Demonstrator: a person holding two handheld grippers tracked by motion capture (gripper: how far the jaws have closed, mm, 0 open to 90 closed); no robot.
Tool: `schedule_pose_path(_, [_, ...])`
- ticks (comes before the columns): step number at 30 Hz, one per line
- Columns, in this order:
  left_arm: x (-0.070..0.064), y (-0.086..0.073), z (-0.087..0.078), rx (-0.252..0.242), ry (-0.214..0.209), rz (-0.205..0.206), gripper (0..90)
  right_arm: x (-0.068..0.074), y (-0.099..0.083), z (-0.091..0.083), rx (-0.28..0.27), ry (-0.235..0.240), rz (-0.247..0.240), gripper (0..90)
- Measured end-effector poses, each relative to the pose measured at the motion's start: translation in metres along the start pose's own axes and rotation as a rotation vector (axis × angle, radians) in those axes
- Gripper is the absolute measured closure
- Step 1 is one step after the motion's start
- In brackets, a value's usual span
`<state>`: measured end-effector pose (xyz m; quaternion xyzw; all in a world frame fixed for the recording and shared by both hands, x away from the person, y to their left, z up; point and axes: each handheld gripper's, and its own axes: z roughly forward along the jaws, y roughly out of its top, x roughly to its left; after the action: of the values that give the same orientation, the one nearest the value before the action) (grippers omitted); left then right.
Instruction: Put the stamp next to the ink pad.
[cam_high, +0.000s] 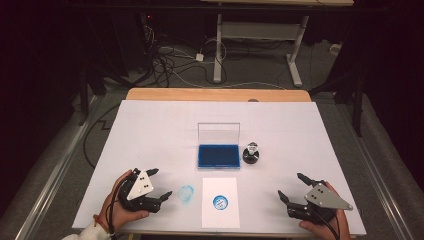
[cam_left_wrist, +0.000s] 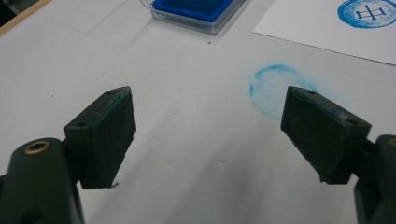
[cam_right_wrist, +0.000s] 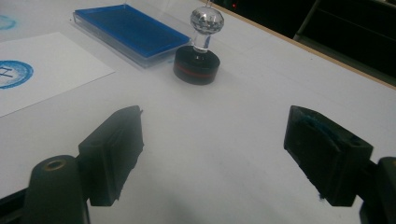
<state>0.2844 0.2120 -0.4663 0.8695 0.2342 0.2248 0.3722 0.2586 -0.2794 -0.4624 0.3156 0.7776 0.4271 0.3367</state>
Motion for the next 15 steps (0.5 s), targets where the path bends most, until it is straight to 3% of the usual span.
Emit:
schedule_pose_path(6, [0.0001, 0.0010, 0.0019, 0.008, 0.001, 0.002, 17.6, -0.0024, 0.0025, -0.0043, -0.022, -0.014, 0.017, 20.1])
schedule_pose_path(15, [0.0001, 0.0010, 0.0016, 0.006, 0.001, 0.001, 17.6, -0.0006, 0.0026, -0.0039, -0.019, -0.006, 0.002, 20.1])
